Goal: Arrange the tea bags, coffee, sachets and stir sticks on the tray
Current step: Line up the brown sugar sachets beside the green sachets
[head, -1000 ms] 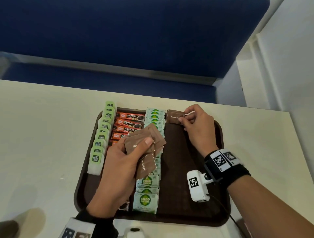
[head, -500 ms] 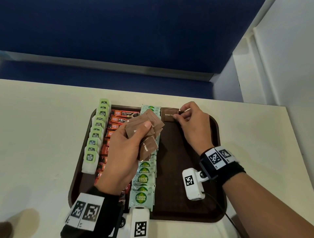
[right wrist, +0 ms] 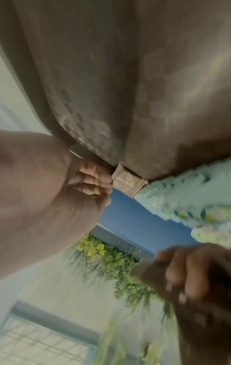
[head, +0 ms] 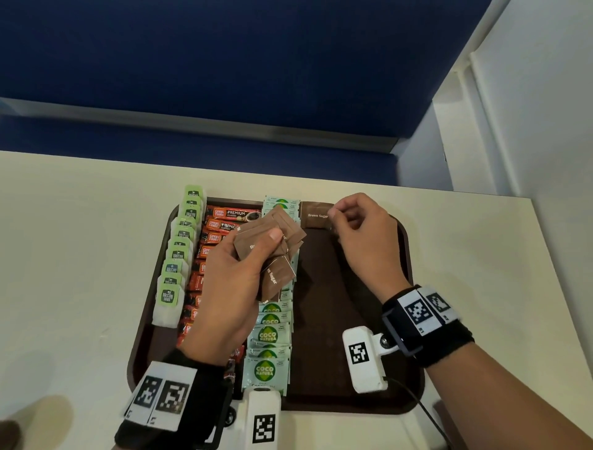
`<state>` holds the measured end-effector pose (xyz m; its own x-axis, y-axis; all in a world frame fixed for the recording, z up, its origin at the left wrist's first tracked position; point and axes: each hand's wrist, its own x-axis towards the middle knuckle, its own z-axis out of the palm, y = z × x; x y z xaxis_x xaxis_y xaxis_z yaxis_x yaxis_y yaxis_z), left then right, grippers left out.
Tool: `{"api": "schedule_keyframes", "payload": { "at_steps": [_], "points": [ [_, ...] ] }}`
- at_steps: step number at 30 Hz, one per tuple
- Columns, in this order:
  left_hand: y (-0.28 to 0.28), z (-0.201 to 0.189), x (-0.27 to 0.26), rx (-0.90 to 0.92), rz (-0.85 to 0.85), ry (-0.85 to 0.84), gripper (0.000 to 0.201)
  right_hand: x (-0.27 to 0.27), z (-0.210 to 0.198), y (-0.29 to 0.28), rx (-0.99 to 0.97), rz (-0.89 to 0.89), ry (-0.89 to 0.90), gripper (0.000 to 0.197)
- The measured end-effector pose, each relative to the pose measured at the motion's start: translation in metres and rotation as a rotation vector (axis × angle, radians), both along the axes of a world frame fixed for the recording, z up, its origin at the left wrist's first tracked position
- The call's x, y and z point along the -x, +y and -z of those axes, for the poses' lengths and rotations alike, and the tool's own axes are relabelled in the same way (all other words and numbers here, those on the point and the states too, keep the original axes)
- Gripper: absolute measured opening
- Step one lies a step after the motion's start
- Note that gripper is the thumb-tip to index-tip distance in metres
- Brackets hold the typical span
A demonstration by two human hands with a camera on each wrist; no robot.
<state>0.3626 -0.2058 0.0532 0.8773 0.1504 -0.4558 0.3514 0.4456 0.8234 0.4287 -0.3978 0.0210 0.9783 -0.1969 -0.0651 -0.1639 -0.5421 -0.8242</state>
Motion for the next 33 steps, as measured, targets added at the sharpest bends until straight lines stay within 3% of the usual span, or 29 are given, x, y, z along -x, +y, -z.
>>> {"api": "schedule_keyframes", "payload": {
  "at_steps": [2, 5, 9, 14, 18, 33],
  "points": [
    [-0.001, 0.002, 0.000, -0.019, 0.011, -0.001, 0.033, 0.008, -0.013, 0.005, -0.134, -0.018, 0.040, 0.002],
    [-0.002, 0.002, 0.001, -0.042, 0.035, -0.028, 0.031, 0.021, -0.041, 0.013, -0.400, -0.132, 0.194, 0.019],
    [-0.002, -0.001, 0.001, -0.073, 0.096, -0.077, 0.037, 0.032, -0.060, 0.017, -0.483, -0.274, 0.314, 0.033],
    [-0.003, -0.001, 0.002, -0.104, 0.106, -0.087, 0.032, 0.036, -0.058, 0.010, -0.619, -0.169, 0.388, 0.019],
    [-0.006, 0.002, 0.005, -0.120, 0.085, -0.060, 0.027, 0.040, -0.058, 0.009, -0.737, -0.076, 0.445, 0.020],
    [-0.005, 0.000, 0.002, -0.196, 0.141, -0.072, 0.026, 0.045, -0.053, -0.004, -0.730, -0.110, 0.504, 0.025]
  ]
}}
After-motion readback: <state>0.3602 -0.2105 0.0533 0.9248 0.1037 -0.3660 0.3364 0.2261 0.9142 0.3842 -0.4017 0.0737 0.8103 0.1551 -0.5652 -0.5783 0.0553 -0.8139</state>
